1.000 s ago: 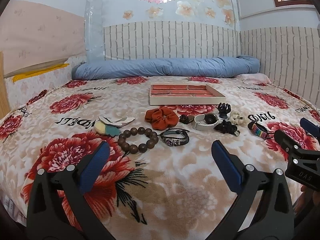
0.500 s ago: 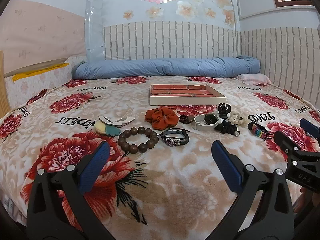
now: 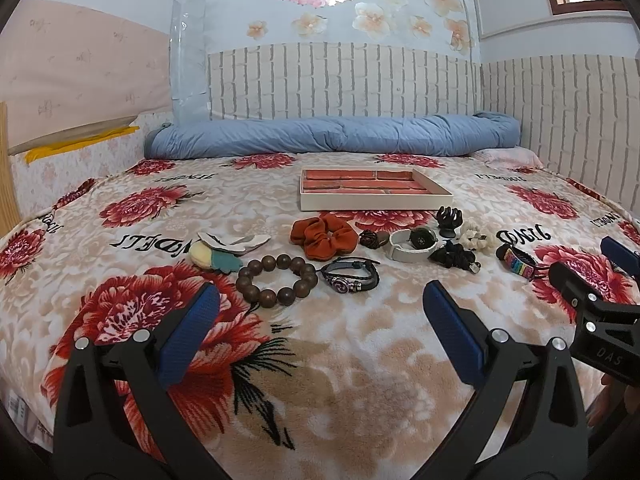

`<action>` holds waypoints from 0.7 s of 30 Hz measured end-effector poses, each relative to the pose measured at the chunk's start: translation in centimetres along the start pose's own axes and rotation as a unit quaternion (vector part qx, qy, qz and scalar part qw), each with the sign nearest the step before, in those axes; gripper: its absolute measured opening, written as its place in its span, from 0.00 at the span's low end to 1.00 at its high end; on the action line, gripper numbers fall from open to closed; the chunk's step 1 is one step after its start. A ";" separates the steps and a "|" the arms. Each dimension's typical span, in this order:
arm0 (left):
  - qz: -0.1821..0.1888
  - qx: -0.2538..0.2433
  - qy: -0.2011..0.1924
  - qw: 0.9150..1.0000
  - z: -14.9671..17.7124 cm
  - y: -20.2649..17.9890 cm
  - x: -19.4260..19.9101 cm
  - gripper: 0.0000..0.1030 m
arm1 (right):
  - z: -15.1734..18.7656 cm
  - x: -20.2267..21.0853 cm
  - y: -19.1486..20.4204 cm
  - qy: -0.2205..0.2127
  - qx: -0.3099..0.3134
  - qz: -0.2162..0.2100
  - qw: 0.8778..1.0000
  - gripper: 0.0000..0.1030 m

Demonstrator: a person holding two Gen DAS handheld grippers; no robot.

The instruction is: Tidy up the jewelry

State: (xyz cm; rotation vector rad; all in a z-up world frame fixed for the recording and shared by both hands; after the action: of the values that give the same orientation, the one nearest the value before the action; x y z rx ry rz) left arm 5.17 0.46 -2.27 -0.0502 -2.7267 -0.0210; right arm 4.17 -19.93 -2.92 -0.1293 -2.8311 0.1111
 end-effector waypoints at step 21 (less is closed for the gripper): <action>0.001 0.000 0.001 1.000 0.0 0.0 0.0 0.95 | 0.1 -0.1 0.1 0.000 0.001 -0.002 1.000 0.96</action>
State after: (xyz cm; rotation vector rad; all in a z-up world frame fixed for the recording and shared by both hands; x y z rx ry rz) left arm 5.14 0.47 -2.27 -0.0527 -2.7249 -0.0192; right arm 4.24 -19.87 -3.07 -0.1245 -2.8317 0.1142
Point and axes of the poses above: each gripper's, at about its wrist camera, not at the fingertips, and x roughly against the way its jaws point, y to its left, z to its underside, the point moved 5 cm from there along -x, roughly the way its jaws point, and after that the axes turned 2 degrees about z, right-handed, at the moved point
